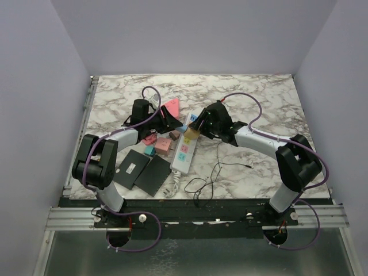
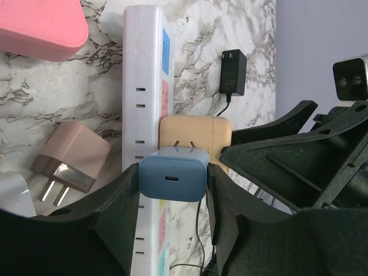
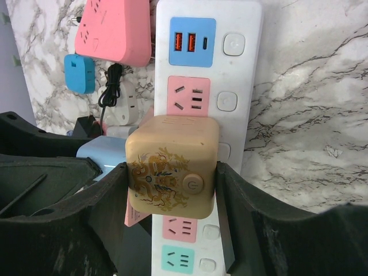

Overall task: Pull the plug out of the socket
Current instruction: Remove the plug from the socket.

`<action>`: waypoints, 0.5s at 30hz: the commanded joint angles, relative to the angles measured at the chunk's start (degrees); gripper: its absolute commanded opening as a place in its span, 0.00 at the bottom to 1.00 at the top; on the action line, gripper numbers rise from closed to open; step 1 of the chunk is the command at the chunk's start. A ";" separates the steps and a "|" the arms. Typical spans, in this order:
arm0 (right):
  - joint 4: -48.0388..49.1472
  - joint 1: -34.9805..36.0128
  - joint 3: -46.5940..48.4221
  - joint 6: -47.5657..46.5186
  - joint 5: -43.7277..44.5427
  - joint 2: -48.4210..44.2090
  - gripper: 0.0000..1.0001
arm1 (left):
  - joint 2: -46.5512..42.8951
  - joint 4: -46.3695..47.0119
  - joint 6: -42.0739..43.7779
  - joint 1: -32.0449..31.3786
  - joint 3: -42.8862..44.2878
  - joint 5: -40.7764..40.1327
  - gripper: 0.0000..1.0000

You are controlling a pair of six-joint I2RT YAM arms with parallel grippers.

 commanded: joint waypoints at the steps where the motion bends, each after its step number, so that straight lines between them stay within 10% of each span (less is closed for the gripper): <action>1: -1.06 0.05 -1.09 -0.17 2.40 -0.11 0.00 | 1.38 2.10 -1.26 0.95 -0.62 3.30 0.00; 15: -1.25 0.04 -1.17 0.66 2.22 0.43 0.00 | 0.11 1.54 0.37 1.41 -1.02 0.72 0.00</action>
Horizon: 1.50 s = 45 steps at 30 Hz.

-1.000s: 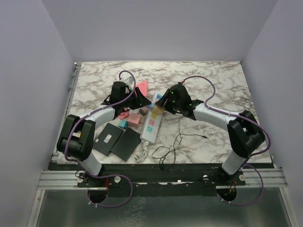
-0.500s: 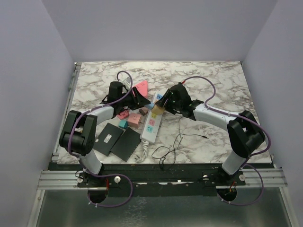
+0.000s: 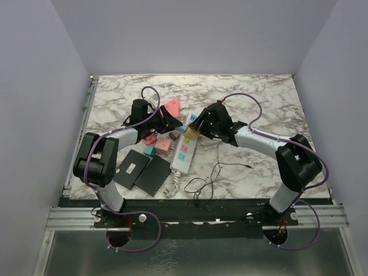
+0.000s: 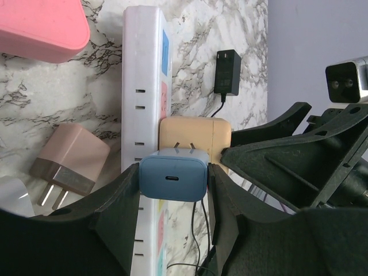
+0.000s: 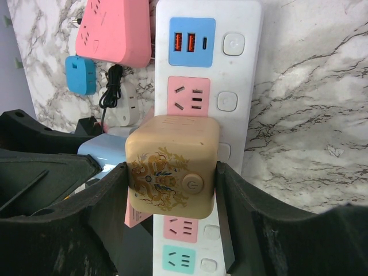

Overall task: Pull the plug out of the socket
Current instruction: Remove the plug from the socket.

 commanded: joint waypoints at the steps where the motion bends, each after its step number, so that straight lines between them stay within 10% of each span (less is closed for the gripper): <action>1: -1.97 0.05 -0.86 0.10 2.62 0.62 0.00 | -2.71 -1.77 3.78 0.33 -0.68 -3.01 0.00; 45: -4.43 0.05 -2.02 -3.73 7.66 -4.18 0.00 | -4.27 -12.87 12.06 0.55 7.86 -24.90 0.00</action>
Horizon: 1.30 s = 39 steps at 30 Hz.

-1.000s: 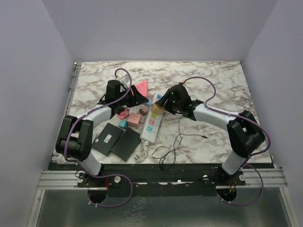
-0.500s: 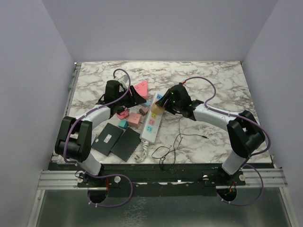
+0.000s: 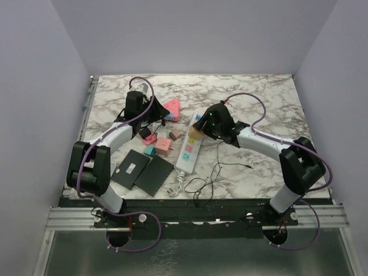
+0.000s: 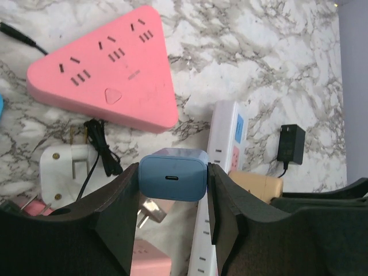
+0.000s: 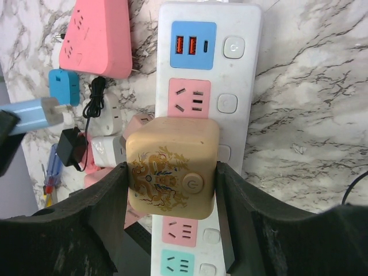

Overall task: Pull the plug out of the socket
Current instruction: Remove the plug from the socket, then place the plug at the center of the board.

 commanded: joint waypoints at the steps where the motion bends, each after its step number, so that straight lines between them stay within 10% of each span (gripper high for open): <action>1: -2.49 -0.02 -1.21 -2.53 3.27 -2.43 0.00 | 3.71 -1.63 0.17 -1.28 4.22 -3.70 0.00; 18: -2.08 0.05 -1.64 -2.55 3.06 -1.84 0.00 | 11.78 -6.23 3.39 -1.49 6.23 0.34 0.07; 39: -2.08 0.04 -1.63 -2.46 2.52 -1.26 0.00 | 8.84 -9.83 7.16 -2.04 7.29 -2.37 0.68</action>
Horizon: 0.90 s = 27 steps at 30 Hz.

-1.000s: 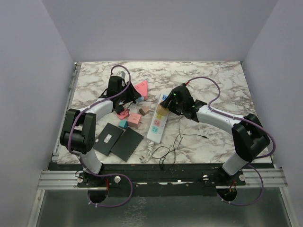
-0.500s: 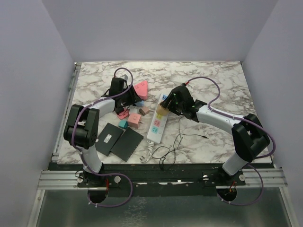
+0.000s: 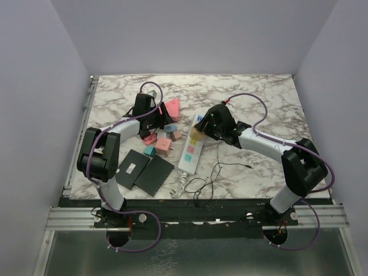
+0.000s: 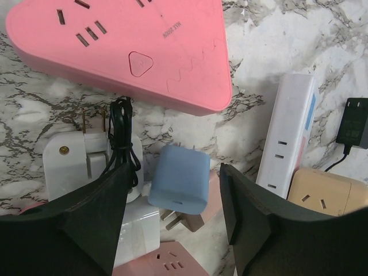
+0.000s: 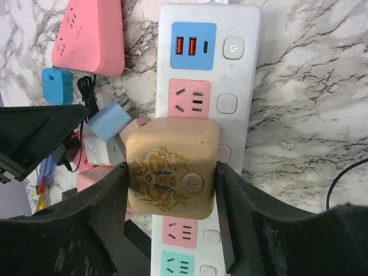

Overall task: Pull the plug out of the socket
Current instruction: Place the plug at the center of the board.

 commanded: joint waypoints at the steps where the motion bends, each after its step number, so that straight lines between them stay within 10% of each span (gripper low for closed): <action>1: -1.05 0.03 -0.35 -1.28 1.59 0.32 0.00 | -2.48 -3.00 2.16 -0.48 1.24 -1.39 0.69; 12: 3.92 -1.27 -4.85 0.19 -1.51 -2.19 0.00 | -14.98 -3.94 8.24 -1.05 -0.34 -8.21 0.86; 27: 8.95 -4.46 -11.87 0.21 -5.27 -4.96 0.00 | -16.77 -2.12 8.08 -14.13 -10.35 13.18 0.86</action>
